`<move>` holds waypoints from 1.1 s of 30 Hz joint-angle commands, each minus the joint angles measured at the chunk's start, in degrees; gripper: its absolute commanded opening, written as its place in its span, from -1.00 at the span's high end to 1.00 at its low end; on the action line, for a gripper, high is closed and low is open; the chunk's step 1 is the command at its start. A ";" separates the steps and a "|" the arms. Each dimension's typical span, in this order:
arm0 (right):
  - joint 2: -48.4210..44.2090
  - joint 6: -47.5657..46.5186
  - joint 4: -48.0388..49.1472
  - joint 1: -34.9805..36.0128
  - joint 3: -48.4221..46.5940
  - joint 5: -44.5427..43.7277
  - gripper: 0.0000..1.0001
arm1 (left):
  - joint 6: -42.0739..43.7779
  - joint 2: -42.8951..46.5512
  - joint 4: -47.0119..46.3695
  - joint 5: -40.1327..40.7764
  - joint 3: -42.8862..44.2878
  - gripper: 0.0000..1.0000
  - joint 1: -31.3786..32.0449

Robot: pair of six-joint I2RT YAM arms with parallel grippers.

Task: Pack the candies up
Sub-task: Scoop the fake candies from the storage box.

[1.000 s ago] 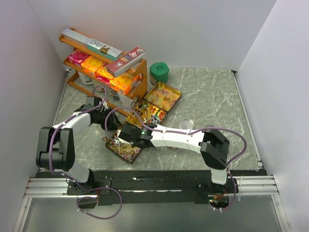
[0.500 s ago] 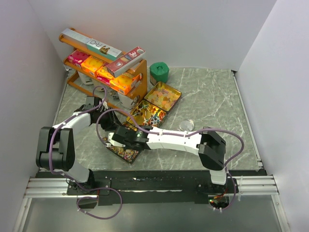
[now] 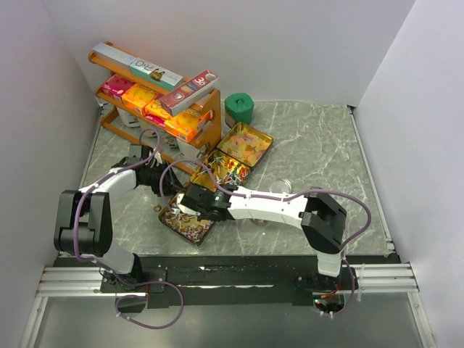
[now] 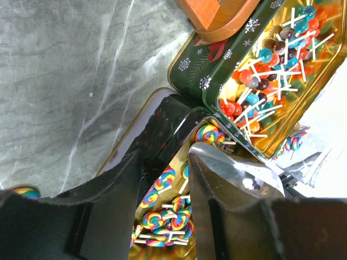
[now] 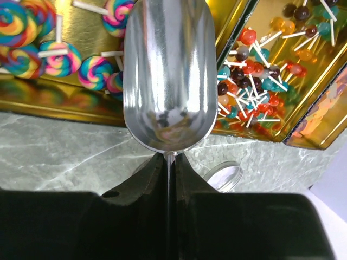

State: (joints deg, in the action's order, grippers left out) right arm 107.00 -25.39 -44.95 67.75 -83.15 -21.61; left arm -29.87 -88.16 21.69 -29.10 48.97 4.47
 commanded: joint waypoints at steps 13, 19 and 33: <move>-2.15 -8.01 1.26 2.30 1.51 10.18 1.00 | -0.63 0.80 -1.13 -1.31 0.42 0.10 0.19; 1.45 -6.26 1.53 2.30 -1.92 13.16 1.00 | -0.54 0.71 -1.04 -1.39 0.34 0.11 0.19; 7.43 -1.25 1.00 2.13 -8.42 23.53 1.00 | -1.16 0.80 -0.33 -1.04 -0.02 0.17 0.19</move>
State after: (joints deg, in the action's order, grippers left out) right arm 111.11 -29.47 -41.34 69.49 -88.68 -5.85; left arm -29.87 -88.16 21.78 -29.02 48.97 4.45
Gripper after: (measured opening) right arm 0.169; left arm 0.422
